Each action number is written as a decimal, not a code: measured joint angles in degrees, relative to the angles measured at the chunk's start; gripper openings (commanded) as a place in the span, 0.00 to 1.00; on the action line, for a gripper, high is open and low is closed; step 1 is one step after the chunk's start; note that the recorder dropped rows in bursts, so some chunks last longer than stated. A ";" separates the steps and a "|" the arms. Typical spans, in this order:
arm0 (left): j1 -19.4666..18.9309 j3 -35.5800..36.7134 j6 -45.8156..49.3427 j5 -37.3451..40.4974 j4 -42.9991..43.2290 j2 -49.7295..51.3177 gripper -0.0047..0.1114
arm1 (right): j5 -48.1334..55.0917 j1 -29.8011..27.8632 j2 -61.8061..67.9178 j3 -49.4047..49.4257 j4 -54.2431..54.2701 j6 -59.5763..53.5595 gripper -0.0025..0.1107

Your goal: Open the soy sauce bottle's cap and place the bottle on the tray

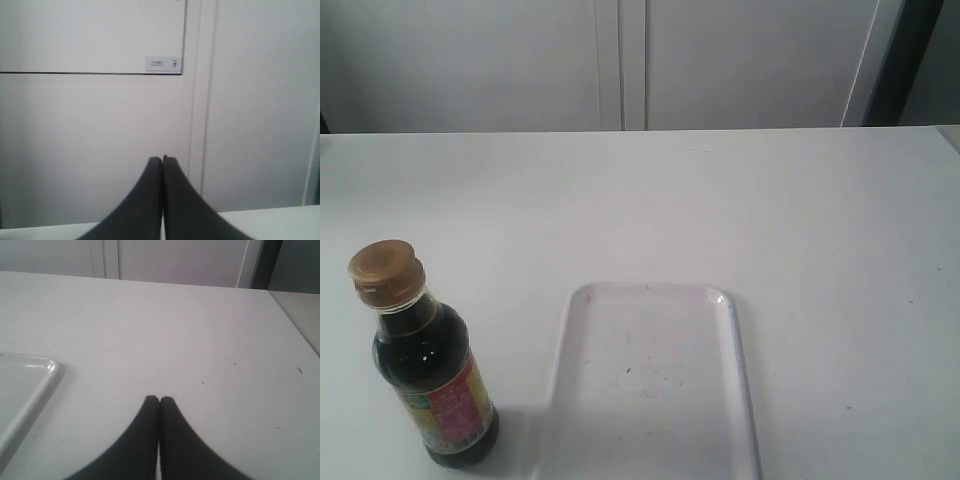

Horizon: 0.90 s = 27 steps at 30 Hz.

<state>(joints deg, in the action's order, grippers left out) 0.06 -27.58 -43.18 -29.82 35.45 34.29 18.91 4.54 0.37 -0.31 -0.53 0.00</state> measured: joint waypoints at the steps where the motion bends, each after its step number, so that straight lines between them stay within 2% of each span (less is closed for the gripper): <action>1: 0.00 -0.25 -2.41 -2.23 2.78 1.38 0.04 | 0.00 0.00 0.00 0.00 0.00 0.00 0.02; 4: 0.00 -0.26 -7.07 -8.51 9.31 5.08 0.04 | 0.00 0.00 0.00 0.00 0.00 0.00 0.02; 12: 0.00 -0.26 -16.31 -25.26 20.30 12.72 0.04 | 0.00 0.00 0.00 0.00 0.00 0.00 0.02; 18: 0.00 -0.94 -22.26 -28.51 29.63 13.88 0.04 | 0.00 0.00 0.00 0.00 0.00 0.00 0.02; 27: 0.00 -0.94 -30.25 -34.52 38.97 13.90 0.04 | 0.00 0.00 0.00 0.00 0.00 0.00 0.02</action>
<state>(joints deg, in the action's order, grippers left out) 0.06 -28.51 -73.44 -64.34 74.41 48.19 18.91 4.54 0.37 -0.31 -0.53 0.00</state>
